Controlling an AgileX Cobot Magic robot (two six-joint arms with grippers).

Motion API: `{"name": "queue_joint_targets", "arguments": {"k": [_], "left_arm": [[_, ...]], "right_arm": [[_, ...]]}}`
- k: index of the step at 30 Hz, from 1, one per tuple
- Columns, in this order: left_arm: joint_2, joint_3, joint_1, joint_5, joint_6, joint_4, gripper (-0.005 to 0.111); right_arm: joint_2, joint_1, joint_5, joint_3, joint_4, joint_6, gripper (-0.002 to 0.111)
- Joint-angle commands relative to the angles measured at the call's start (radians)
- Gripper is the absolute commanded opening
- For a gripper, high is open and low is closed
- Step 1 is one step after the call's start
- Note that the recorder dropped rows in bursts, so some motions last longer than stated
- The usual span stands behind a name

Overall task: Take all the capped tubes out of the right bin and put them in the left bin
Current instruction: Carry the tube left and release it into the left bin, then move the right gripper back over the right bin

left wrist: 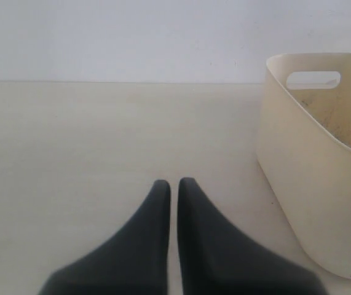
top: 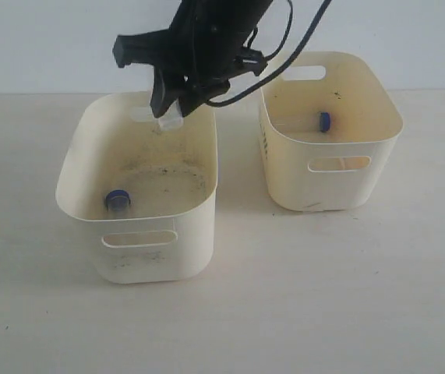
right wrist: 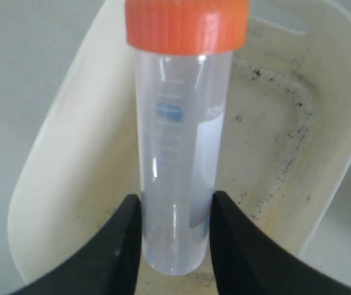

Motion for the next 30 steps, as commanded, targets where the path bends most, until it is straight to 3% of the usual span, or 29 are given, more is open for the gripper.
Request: {"name": "queue_joint_targets", "arguments": {"k": [1, 9, 11, 17, 19, 25, 30], "left_arm": [[-0.004, 0.003, -0.004, 0.001, -0.002, -0.009, 0.004], [-0.004, 0.003, -0.004, 0.001, -0.002, -0.009, 0.004], [-0.004, 0.003, -0.004, 0.001, -0.002, -0.009, 0.004], [-0.004, 0.003, -0.004, 0.001, -0.002, -0.009, 0.004], [-0.004, 0.003, -0.004, 0.001, -0.002, -0.009, 0.004], [-0.004, 0.003, -0.004, 0.001, -0.002, -0.009, 0.004], [-0.004, 0.003, -0.004, 0.001, -0.002, -0.009, 0.004]], "right_arm": [[0.04, 0.04, 0.022, -0.002, 0.007, 0.0, 0.0], [0.069, 0.097, -0.014, -0.002, 0.006, -0.006, 0.003], [0.073, 0.098, -0.019, -0.002, 0.006, -0.007, 0.011], [0.097, 0.098, -0.012, -0.002, -0.004, -0.018, 0.053], [0.104, 0.098, -0.009, -0.002, -0.004, -0.018, 0.06], [0.085, 0.089, -0.02, -0.006, -0.003, -0.018, 0.056], [0.01, 0.022, -0.068, -0.006, -0.036, -0.018, 0.027]]}}
